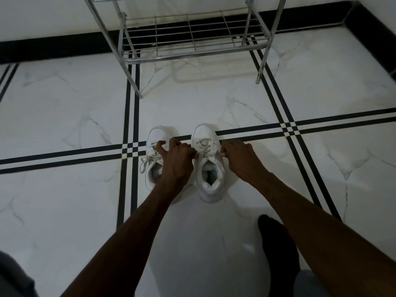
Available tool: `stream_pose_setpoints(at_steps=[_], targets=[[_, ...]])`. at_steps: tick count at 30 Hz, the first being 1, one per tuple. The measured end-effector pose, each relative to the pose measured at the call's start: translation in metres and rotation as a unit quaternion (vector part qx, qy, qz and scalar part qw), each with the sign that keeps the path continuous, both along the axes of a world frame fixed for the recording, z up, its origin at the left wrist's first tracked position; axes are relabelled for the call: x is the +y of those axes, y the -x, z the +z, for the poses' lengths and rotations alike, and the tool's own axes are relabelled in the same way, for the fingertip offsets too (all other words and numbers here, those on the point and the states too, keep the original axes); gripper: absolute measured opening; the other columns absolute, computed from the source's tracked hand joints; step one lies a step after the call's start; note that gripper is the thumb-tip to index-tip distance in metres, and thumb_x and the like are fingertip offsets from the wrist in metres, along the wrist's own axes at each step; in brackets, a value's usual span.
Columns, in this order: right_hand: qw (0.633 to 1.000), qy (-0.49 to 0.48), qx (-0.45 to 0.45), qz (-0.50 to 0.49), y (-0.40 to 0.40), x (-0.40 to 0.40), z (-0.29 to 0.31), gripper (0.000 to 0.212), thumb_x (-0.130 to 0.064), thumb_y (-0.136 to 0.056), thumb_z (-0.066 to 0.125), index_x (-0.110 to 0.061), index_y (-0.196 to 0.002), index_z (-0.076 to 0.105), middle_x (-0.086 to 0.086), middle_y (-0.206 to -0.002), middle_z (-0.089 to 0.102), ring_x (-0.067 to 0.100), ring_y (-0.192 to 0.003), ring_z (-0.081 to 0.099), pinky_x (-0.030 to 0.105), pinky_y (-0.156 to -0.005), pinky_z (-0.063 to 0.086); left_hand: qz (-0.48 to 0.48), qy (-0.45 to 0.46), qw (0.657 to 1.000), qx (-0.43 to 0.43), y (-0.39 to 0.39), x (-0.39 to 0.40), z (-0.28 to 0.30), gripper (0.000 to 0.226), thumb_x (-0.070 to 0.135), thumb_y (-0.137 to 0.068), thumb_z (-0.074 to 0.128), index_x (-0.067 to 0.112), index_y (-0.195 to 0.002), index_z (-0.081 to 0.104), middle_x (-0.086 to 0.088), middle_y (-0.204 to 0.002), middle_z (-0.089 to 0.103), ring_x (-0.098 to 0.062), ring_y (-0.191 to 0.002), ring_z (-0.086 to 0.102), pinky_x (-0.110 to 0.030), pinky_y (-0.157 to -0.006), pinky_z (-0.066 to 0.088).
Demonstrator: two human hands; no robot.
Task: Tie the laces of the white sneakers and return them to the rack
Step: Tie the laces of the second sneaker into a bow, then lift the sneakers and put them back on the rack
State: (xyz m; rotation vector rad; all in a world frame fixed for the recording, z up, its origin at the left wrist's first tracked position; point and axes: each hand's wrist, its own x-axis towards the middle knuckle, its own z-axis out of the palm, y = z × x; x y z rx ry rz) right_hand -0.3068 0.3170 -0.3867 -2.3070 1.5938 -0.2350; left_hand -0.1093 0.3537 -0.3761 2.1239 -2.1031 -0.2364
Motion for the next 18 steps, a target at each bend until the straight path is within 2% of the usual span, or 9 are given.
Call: stream_pose_setpoints(at_steps=[3, 5, 9, 10, 11, 13, 15, 17, 18], targets=[[0.998, 0.059, 0.033, 0.0, 0.0, 0.0, -0.005, 0.029, 0.011, -0.077, 0.058, -0.011, -0.096, 0.059, 0.008, -0.096, 0.068, 0.031, -0.097, 0.06, 0.044, -0.076, 0.045, -0.026, 0.0, 0.998, -0.064, 0.001, 0.003, -0.002, 0.043, 0.002, -0.08, 0.062, 0.031, -0.109, 0.078, 0.006, -0.098, 0.076, -0.028, -0.122, 0.047, -0.056, -0.106, 0.018], [0.998, 0.067, 0.011, -0.017, 0.001, 0.003, -0.01, 0.03, 0.013, -0.075, 0.063, -0.011, -0.093, 0.061, 0.009, -0.094, 0.068, 0.033, -0.094, 0.062, 0.046, -0.07, 0.048, -0.026, -0.003, 0.998, -0.059, 0.003, 0.002, -0.004, 0.043, 0.004, -0.079, 0.061, 0.03, -0.108, 0.079, 0.006, -0.097, 0.076, -0.027, -0.122, 0.047, -0.053, -0.104, 0.017], [0.995, -0.05, -0.058, -0.066, -0.004, 0.003, -0.01, 0.016, 0.001, -0.088, 0.052, -0.014, -0.093, 0.052, 0.012, -0.105, 0.063, 0.033, -0.102, 0.059, 0.047, -0.077, 0.047, -0.011, 0.006, 1.0, 0.002, 0.001, 0.002, -0.005, 0.025, 0.01, -0.089, 0.061, 0.026, -0.094, 0.08, 0.006, -0.088, 0.075, -0.028, -0.119, 0.052, -0.05, -0.102, 0.018], [0.99, -0.084, -0.077, -0.079, -0.005, 0.003, -0.007, 0.008, -0.006, -0.093, 0.051, -0.012, -0.097, 0.052, 0.013, -0.105, 0.063, 0.034, -0.101, 0.06, 0.044, -0.077, 0.046, -0.013, 0.016, 1.0, 0.023, -0.003, 0.004, -0.005, 0.02, 0.017, -0.094, 0.06, 0.025, -0.09, 0.078, 0.005, -0.091, 0.076, -0.029, -0.12, 0.053, -0.052, -0.103, 0.02], [0.981, -0.131, -0.106, -0.096, -0.007, 0.001, -0.005, 0.011, -0.019, -0.097, 0.051, -0.01, -0.104, 0.052, 0.013, -0.106, 0.063, 0.033, -0.1, 0.062, 0.041, -0.076, 0.048, -0.013, 0.029, 0.999, 0.044, -0.008, 0.005, -0.004, 0.018, 0.023, -0.097, 0.059, 0.024, -0.091, 0.076, 0.005, -0.098, 0.076, -0.029, -0.122, 0.054, -0.053, -0.104, 0.022], [0.936, -0.285, -0.162, -0.128, -0.007, 0.0, 0.002, 0.053, -0.056, -0.094, 0.048, -0.013, -0.125, 0.046, 0.007, -0.113, 0.06, 0.03, -0.102, 0.064, 0.042, -0.081, 0.056, 0.019, 0.061, 0.995, 0.075, -0.022, 0.006, 0.0, 0.021, 0.035, -0.098, 0.058, 0.025, -0.112, 0.071, 0.002, -0.12, 0.071, -0.029, -0.131, 0.049, -0.054, -0.109, 0.023], [0.888, -0.393, -0.196, -0.136, -0.006, 0.0, 0.005, 0.082, -0.075, -0.08, 0.053, -0.025, -0.142, 0.035, -0.002, -0.124, 0.052, 0.027, -0.112, 0.062, 0.043, -0.078, 0.062, 0.094, 0.087, 0.987, 0.098, -0.043, 0.007, 0.006, 0.04, 0.047, -0.097, 0.057, 0.027, -0.131, 0.061, 0.0, -0.137, 0.062, -0.03, -0.138, 0.043, -0.055, -0.112, 0.023], [0.907, -0.373, -0.172, -0.097, -0.004, 0.003, 0.002, 0.092, -0.071, -0.072, 0.068, -0.027, -0.145, 0.034, -0.005, -0.129, 0.054, 0.023, -0.115, 0.061, 0.035, -0.076, 0.061, 0.186, 0.065, 0.971, 0.137, -0.073, 0.011, 0.004, 0.053, 0.057, -0.096, 0.054, 0.026, -0.139, 0.055, -0.002, -0.143, 0.057, -0.033, -0.14, 0.042, -0.057, -0.114, 0.027], [0.925, -0.336, -0.156, -0.085, -0.006, 0.005, -0.001, 0.087, -0.062, -0.073, 0.073, -0.026, -0.144, 0.037, -0.002, -0.133, 0.058, 0.021, -0.112, 0.062, 0.029, -0.075, 0.058, 0.224, 0.032, 0.959, 0.172, -0.087, 0.016, 0.002, 0.06, 0.064, -0.094, 0.052, 0.026, -0.139, 0.055, -0.003, -0.143, 0.058, -0.033, -0.138, 0.045, -0.056, -0.114, 0.033]])
